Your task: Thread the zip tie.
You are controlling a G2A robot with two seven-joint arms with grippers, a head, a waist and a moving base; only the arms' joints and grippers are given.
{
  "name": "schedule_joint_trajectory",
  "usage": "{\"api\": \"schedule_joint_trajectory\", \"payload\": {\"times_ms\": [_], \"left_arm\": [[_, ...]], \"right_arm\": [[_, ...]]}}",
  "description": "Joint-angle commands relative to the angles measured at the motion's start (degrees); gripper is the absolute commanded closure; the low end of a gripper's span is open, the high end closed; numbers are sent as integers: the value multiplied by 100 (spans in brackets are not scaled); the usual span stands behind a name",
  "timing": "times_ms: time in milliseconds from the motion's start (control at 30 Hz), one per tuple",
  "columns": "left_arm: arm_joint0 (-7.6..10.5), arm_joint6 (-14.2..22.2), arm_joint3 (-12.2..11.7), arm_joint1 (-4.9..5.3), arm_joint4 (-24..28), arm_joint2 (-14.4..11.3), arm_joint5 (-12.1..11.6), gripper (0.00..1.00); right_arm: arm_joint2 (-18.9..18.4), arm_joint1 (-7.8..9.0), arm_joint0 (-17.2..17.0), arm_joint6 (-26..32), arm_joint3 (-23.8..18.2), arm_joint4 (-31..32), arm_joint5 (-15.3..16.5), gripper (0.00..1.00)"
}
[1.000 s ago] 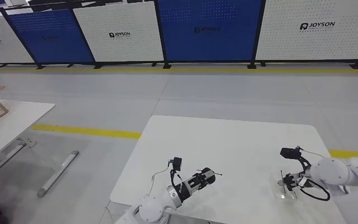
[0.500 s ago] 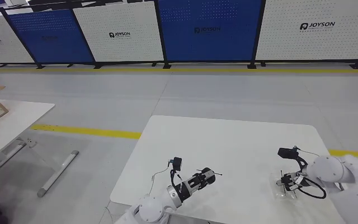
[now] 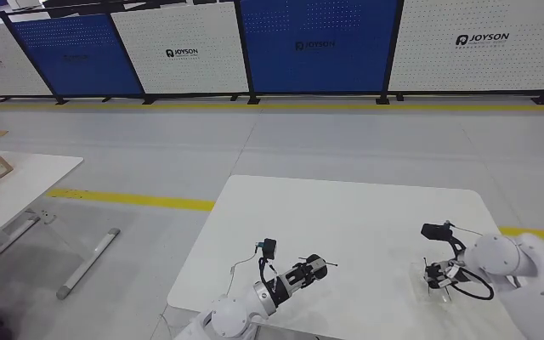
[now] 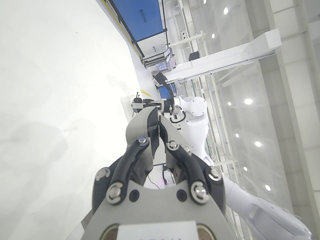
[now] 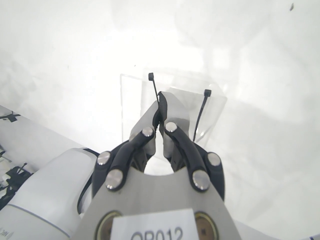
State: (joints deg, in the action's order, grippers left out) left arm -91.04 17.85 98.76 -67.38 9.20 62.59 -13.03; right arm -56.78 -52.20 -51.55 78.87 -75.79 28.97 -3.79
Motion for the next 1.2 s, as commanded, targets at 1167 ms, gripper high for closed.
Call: {"api": "schedule_joint_trajectory", "payload": {"times_ms": [1167], "left_arm": [[0,0,0,0,0,0,0,100]], "right_arm": [[-2686,452,-3124,-3295,-2288,-1137,964,100]]}}
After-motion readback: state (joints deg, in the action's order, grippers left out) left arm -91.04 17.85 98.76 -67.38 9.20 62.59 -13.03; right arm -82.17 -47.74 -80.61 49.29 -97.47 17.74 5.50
